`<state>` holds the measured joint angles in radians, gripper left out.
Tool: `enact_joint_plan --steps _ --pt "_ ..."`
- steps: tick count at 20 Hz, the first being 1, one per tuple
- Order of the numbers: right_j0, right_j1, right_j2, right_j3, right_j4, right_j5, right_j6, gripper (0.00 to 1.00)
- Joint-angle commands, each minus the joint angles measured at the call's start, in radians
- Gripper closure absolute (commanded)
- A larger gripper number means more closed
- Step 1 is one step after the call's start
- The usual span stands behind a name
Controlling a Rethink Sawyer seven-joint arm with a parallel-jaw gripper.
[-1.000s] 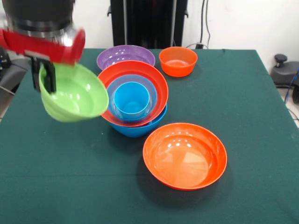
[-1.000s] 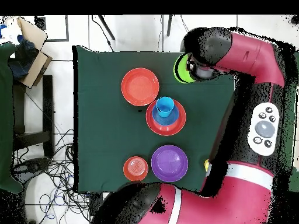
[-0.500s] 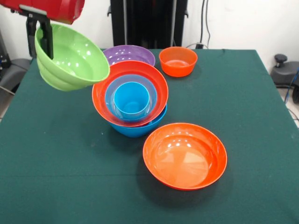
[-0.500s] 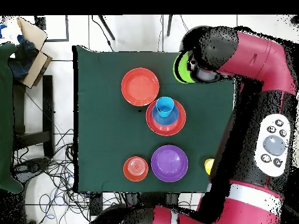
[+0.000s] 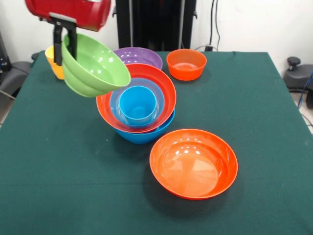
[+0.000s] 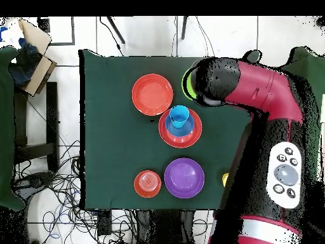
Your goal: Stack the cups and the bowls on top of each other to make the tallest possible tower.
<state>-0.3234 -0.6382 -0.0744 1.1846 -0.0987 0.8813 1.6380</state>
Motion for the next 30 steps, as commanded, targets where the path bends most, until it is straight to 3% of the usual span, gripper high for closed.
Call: enact_joint_plan --steps 1,6,13,30 --pt "0.004 -0.062 0.076 0.294 -0.027 -0.133 0.008 1.00" --pt "-0.015 -0.103 0.086 0.395 -0.032 -0.213 -0.003 1.00" --pt "-0.022 -0.139 0.086 0.463 -0.036 -0.253 0.001 1.00" --pt "-0.002 -0.127 0.072 0.474 -0.055 -0.297 0.032 1.00"
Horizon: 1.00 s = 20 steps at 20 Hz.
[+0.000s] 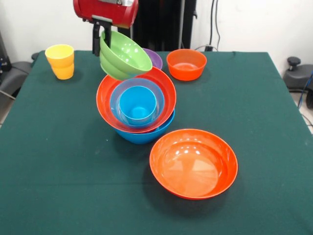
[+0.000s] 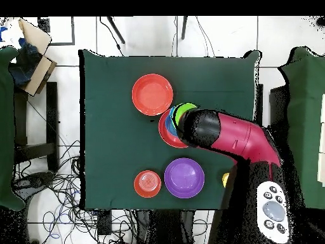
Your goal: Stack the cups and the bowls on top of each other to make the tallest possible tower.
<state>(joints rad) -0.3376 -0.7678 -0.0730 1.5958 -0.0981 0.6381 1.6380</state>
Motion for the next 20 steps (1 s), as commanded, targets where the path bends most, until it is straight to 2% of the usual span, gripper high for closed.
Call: enact_joint_plan --steps 1,10,11,20 --pt "0.014 0.003 0.069 0.058 -0.056 -0.052 0.032 1.00" --pt "0.021 0.009 0.059 0.061 -0.066 -0.077 0.044 1.00" --pt "0.024 0.010 0.058 0.063 -0.066 -0.080 0.047 0.00" --pt "0.027 0.019 0.057 0.039 -0.062 -0.054 0.043 0.00"
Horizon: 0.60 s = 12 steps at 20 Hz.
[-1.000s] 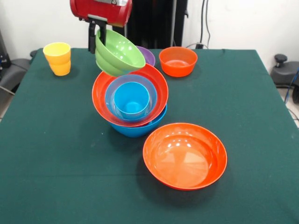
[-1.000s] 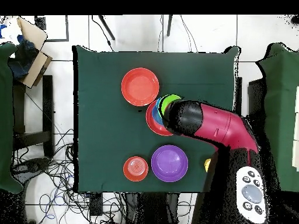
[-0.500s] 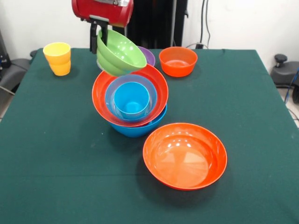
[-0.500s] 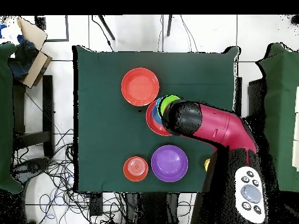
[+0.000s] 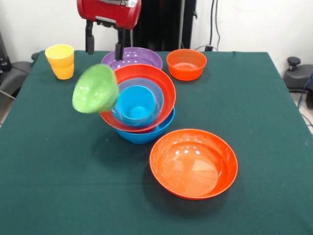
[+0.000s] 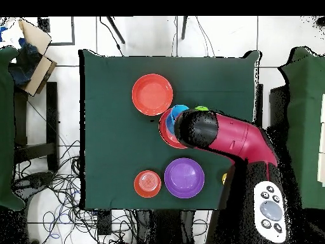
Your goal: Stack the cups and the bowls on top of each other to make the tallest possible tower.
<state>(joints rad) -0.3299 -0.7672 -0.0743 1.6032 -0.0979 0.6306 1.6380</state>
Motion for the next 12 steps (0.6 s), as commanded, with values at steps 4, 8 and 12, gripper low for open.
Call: enact_joint_plan --steps 4,8,12 --pt "0.016 0.019 0.061 0.027 -0.059 -0.039 0.039 0.00" --pt "0.011 0.018 0.063 0.025 -0.058 -0.034 0.032 0.00" --pt "0.010 0.019 0.063 0.021 -0.058 -0.030 0.031 0.00"
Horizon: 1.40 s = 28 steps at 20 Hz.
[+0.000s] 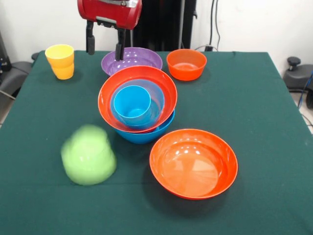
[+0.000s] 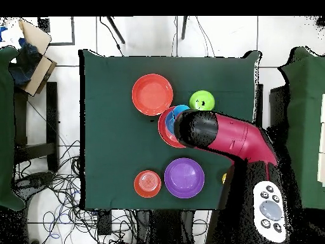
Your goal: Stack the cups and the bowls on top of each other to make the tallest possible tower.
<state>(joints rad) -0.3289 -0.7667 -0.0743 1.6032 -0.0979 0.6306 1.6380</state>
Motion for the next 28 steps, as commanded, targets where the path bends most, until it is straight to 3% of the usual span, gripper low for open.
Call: enact_joint_plan --steps 1,11,17,23,28 --pt "0.008 0.019 0.063 0.019 -0.057 -0.028 0.030 0.00" --pt "0.008 0.042 0.060 -0.014 -0.060 -0.024 0.033 0.00" --pt "-0.010 0.120 0.081 -0.093 -0.058 -0.036 0.019 0.00" --pt "-0.026 0.245 0.098 -0.251 -0.058 -0.039 0.002 0.00" --pt "-0.013 0.410 0.083 -0.527 -0.049 0.056 0.000 0.00"
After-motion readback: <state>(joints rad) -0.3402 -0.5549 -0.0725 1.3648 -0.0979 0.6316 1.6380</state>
